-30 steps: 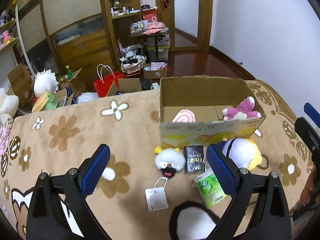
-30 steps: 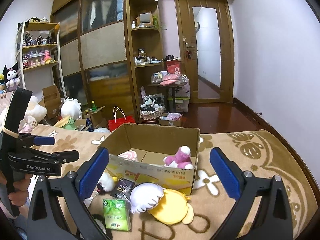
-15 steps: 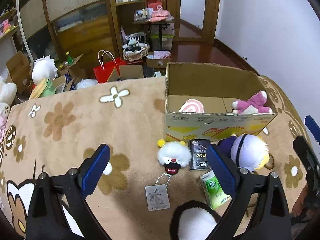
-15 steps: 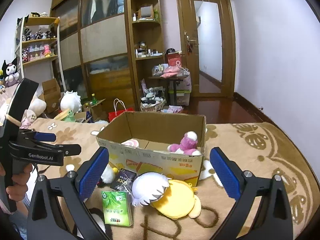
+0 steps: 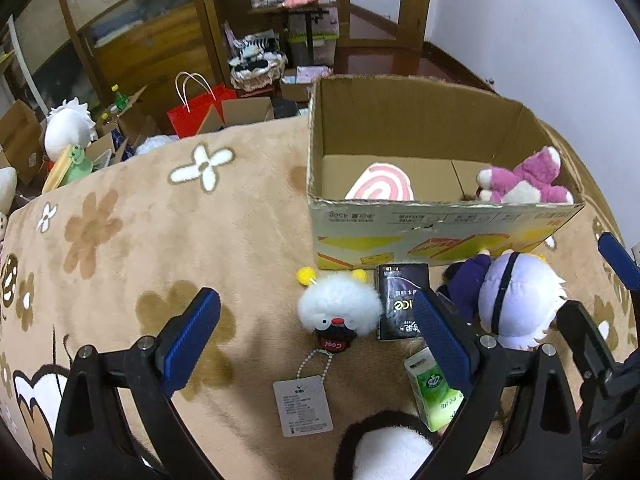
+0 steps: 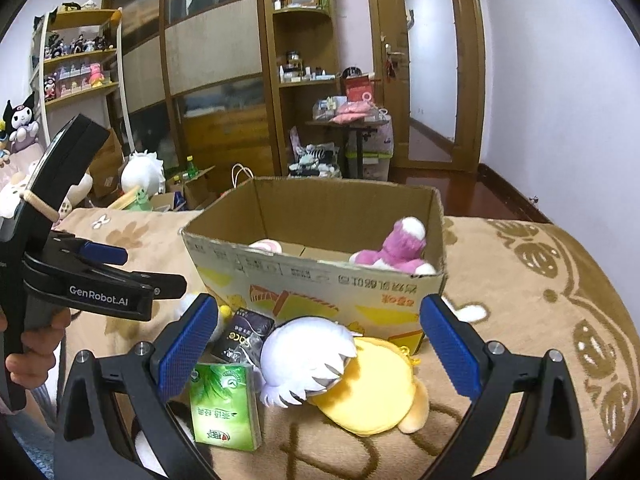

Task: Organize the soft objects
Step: 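Move the left tool to the white fluffy plush while the right tool approaches the white-haired doll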

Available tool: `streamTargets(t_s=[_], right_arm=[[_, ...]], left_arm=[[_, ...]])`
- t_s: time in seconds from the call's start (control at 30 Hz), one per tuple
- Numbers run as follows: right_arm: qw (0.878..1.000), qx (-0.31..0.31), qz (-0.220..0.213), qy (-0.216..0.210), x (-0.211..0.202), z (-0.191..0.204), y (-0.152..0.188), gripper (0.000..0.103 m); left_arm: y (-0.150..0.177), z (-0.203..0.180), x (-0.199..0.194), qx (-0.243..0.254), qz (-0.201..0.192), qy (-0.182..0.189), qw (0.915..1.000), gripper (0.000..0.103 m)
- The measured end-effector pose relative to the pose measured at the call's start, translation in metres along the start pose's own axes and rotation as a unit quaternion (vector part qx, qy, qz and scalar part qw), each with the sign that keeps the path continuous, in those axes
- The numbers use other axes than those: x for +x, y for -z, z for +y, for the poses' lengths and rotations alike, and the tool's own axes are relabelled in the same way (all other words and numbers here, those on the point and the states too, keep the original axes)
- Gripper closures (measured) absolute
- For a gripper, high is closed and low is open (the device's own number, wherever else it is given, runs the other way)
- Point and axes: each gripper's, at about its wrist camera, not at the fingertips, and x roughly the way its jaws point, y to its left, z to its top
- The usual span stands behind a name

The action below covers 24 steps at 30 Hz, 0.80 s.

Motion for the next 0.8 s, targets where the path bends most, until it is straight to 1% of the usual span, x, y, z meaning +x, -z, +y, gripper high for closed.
streamTargets(t_s=[0.33, 0.47, 0.63, 0.67, 0.73, 0.8], right_arm=[[0.999, 0.010, 0.033, -0.017, 0.029, -0.003, 0.012, 0.000], [0.999, 0.007, 0.043, -0.013, 0.038, -0.003, 0.015, 0.000], [0.999, -0.003, 0.048, -0.002, 0.044, -0.002, 0.019, 0.000], [0.999, -0.005, 0.049, -0.001, 0.044, -0.001, 0.020, 0.001], [0.999, -0.009, 0.053, 0.001, 0.046, 0.001, 0.020, 0.009], [0.998, -0.013, 0.059, -0.001, 0.049, 0.002, 0.022, 0.012]], left_arm=[[-0.006, 0.003, 0.039, -0.006, 0.051, 0.011, 0.9986, 0.007], [-0.005, 0.003, 0.052, -0.003, 0.070, 0.010, 0.9975, 0.007], [-0.004, 0.001, 0.063, 0.000, 0.084, 0.012, 0.9964, 0.007], [-0.004, 0.001, 0.065, 0.000, 0.086, 0.013, 0.9963, 0.007], [-0.004, 0.000, 0.069, 0.000, 0.090, 0.014, 0.9959, 0.008], [-0.004, 0.000, 0.073, 0.000, 0.094, 0.014, 0.9955, 0.008]])
